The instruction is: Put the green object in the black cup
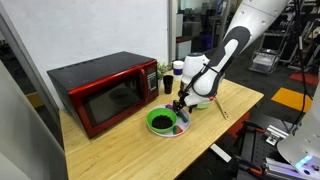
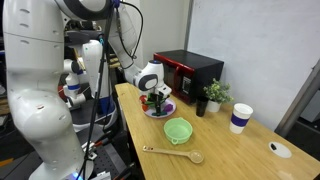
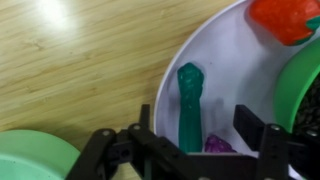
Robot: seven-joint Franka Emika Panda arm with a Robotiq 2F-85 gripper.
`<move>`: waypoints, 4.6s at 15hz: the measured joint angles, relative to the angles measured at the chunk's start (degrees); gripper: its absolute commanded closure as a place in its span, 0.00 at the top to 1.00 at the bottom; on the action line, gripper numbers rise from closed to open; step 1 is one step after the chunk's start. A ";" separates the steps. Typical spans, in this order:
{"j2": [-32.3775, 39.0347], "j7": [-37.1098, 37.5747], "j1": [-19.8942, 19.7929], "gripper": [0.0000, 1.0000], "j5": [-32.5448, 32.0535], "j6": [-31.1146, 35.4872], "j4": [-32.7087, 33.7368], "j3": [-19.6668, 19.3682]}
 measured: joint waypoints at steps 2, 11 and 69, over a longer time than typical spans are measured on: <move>0.00 0.00 0.00 0.87 0.58 0.60 0.10 0.00; 0.00 -0.02 0.00 0.79 3.61 1.52 0.48 0.19; 1.02 -0.55 0.00 0.50 6.64 1.56 0.34 2.66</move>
